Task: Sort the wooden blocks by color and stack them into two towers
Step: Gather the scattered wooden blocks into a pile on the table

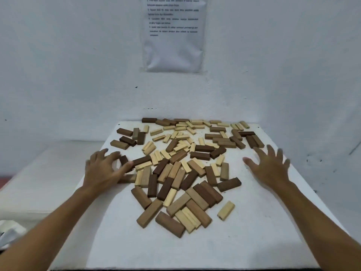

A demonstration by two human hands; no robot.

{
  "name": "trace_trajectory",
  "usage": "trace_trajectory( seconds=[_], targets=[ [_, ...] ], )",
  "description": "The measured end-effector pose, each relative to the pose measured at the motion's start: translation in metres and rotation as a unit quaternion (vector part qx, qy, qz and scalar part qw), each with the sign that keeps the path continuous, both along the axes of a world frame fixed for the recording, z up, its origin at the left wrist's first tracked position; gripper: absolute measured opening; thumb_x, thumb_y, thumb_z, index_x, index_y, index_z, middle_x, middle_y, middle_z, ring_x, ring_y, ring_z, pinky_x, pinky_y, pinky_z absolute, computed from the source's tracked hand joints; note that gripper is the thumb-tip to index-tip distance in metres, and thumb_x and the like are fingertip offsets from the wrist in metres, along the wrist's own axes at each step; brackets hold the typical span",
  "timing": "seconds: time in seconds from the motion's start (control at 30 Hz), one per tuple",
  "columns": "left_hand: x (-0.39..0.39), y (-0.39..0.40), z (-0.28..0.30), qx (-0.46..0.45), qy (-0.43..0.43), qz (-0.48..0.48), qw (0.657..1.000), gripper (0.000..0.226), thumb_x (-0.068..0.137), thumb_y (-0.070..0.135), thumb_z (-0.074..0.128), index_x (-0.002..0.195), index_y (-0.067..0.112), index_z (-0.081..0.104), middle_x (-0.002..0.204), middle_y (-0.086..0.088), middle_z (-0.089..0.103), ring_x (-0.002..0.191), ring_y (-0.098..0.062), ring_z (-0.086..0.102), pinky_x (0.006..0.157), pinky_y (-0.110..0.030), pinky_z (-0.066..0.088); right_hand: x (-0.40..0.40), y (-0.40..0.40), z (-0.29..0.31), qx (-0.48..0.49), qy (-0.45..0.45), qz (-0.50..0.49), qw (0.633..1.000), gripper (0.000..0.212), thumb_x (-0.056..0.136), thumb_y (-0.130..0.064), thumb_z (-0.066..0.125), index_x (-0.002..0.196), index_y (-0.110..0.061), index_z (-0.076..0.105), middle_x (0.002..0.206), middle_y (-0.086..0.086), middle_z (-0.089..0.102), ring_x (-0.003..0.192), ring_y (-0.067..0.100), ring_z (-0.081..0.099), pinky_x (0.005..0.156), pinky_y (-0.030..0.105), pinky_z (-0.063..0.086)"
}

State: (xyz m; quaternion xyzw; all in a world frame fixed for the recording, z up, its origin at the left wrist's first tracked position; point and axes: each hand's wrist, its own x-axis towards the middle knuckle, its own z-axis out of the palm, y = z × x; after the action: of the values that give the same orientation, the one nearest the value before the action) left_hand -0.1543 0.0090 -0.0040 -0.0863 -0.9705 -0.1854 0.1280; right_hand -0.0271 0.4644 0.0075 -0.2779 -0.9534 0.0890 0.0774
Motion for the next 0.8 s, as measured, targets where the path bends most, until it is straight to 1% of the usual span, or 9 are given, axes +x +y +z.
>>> trace_trajectory(
  seconds=[0.07,0.13,0.2,0.3,0.37,0.47,0.57,0.67,0.8],
  targets=[
    [-0.018,0.002,-0.005,-0.051,-0.072,0.003,0.996,0.104,0.06,0.094,0.017,0.135,0.03,0.05,0.151,-0.013,0.034,0.141,-0.035,0.021,0.109,-0.056,0.018,-0.003,0.018,-0.002,-0.026,-0.067,-0.058,0.996,0.072,0.092,-0.069,0.026,0.151,-0.029,0.027,0.16,0.011,0.02,0.145,0.039,0.015,0.115,0.058,0.016],
    [-0.023,0.013,-0.01,-0.061,-0.072,-0.057,0.994,0.103,0.062,0.097,0.009,0.13,0.032,0.05,0.142,-0.008,0.042,0.134,-0.032,0.029,0.105,-0.055,0.022,-0.009,0.006,-0.008,-0.042,-0.039,0.01,0.998,0.07,0.095,-0.064,0.026,0.151,-0.022,0.032,0.158,0.011,0.028,0.143,0.034,0.025,0.116,0.05,0.022],
    [-0.017,0.035,-0.009,-0.03,-0.056,-0.12,0.991,0.101,0.066,0.096,0.008,0.129,0.031,0.054,0.132,-0.002,0.049,0.127,-0.026,0.037,0.104,-0.049,0.027,-0.022,-0.023,-0.016,-0.077,0.01,0.111,0.991,0.064,0.098,-0.057,0.034,0.15,-0.019,0.034,0.158,0.01,0.028,0.145,0.027,0.024,0.117,0.042,0.019],
    [-0.008,0.065,0.001,-0.01,-0.083,-0.149,0.985,0.098,0.069,0.088,0.016,0.143,0.03,0.044,0.152,-0.006,0.035,0.143,-0.027,0.023,0.116,-0.049,0.016,-0.047,-0.068,-0.011,-0.19,0.05,0.205,0.959,0.063,0.096,-0.056,0.042,0.151,-0.028,0.031,0.162,0.006,0.017,0.15,0.023,0.009,0.121,0.045,0.005],
    [-0.001,0.069,0.014,0.01,-0.082,-0.146,0.986,0.097,0.069,0.087,0.023,0.147,0.032,0.038,0.159,-0.007,0.023,0.148,-0.026,0.01,0.119,-0.051,0.012,-0.049,-0.084,0.005,-0.249,0.073,0.23,0.938,0.066,0.093,-0.058,0.05,0.151,-0.033,0.03,0.163,0.001,0.014,0.151,0.019,0.005,0.121,0.05,0.004],
    [0.036,0.054,0.024,0.015,-0.075,-0.283,0.956,0.089,0.071,0.089,0.038,0.145,0.04,0.035,0.16,0.01,0.016,0.148,-0.009,0.003,0.119,-0.049,0.017,-0.008,-0.095,0.019,-0.201,0.02,0.312,0.928,0.085,0.076,-0.08,0.046,0.15,-0.046,0.021,0.163,-0.009,0.009,0.15,0.013,0.0,0.121,0.052,0.001],
    [0.09,0.045,0.02,-0.093,-0.078,-0.401,0.908,0.095,0.069,0.092,0.04,0.149,0.044,0.023,0.162,0.013,-0.005,0.147,-0.008,-0.016,0.119,-0.048,-0.003,0.055,-0.103,0.011,-0.081,-0.085,0.38,0.917,0.102,0.062,-0.096,0.038,0.148,-0.055,0.0,0.161,-0.011,-0.021,0.144,0.016,-0.031,0.117,0.053,-0.013],
    [0.117,0.052,-0.001,-0.175,-0.078,-0.374,0.907,0.107,0.062,0.098,0.038,0.151,0.048,0.003,0.157,0.012,-0.027,0.141,-0.015,-0.034,0.114,-0.049,-0.021,0.077,-0.113,-0.012,0.017,-0.13,0.384,0.914,0.109,0.059,-0.101,0.03,0.147,-0.053,-0.012,0.154,-0.008,-0.038,0.135,0.019,-0.046,0.113,0.06,-0.019],
    [0.108,0.07,-0.018,-0.144,-0.063,-0.316,0.936,0.106,0.067,0.094,0.041,0.152,0.043,0.004,0.161,0.005,-0.015,0.143,-0.019,-0.033,0.114,-0.054,-0.019,0.058,-0.122,-0.026,0.01,-0.097,0.358,0.928,0.106,0.059,-0.102,0.018,0.149,-0.051,-0.008,0.16,-0.008,-0.025,0.141,0.019,-0.038,0.113,0.06,-0.018]
  ],
)
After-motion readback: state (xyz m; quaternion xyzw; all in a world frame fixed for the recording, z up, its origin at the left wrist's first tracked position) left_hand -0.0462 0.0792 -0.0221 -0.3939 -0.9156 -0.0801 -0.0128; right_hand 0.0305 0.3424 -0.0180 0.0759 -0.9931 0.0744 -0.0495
